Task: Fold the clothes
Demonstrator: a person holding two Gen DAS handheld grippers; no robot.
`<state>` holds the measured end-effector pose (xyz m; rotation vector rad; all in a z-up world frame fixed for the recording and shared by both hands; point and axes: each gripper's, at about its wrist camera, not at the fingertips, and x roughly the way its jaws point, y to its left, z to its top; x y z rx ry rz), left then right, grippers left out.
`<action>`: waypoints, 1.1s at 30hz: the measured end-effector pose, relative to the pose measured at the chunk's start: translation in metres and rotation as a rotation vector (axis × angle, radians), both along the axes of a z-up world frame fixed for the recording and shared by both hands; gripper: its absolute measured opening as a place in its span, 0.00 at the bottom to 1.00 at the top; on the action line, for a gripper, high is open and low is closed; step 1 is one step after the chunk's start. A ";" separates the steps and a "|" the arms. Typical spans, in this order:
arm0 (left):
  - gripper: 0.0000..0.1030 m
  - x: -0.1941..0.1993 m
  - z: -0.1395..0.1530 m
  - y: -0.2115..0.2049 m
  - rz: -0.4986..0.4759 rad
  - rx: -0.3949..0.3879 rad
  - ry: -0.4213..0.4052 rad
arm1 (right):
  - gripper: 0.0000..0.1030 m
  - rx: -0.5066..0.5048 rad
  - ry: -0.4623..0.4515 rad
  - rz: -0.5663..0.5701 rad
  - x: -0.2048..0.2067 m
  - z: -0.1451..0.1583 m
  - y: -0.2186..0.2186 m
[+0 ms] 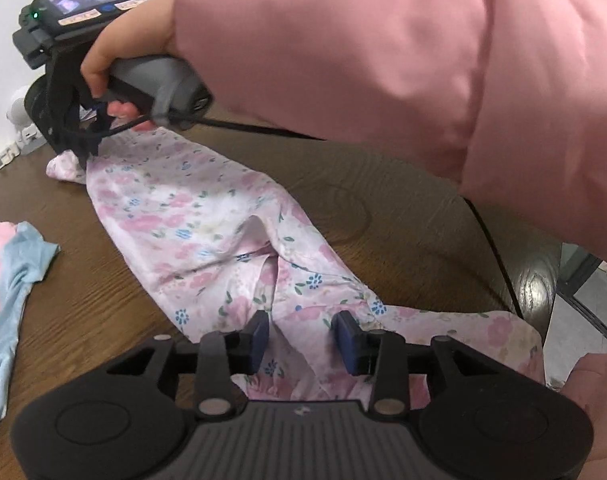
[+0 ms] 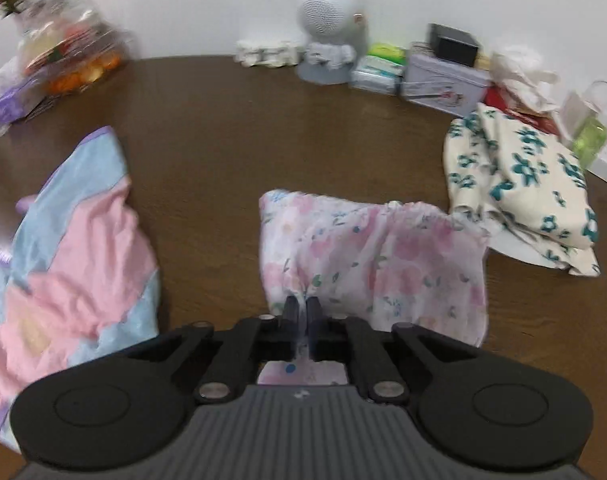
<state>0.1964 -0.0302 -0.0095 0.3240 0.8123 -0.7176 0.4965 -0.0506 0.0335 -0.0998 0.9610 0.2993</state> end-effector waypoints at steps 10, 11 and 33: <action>0.36 -0.007 -0.002 -0.001 -0.001 -0.005 -0.015 | 0.05 0.019 -0.036 -0.055 0.017 -0.006 0.004; 0.36 -0.005 -0.001 -0.001 0.000 -0.004 -0.015 | 0.09 0.024 -0.037 -0.056 0.016 -0.006 0.002; 0.31 -0.023 0.024 0.041 0.169 -0.054 -0.056 | 0.26 0.006 -0.168 0.446 -0.237 -0.001 -0.094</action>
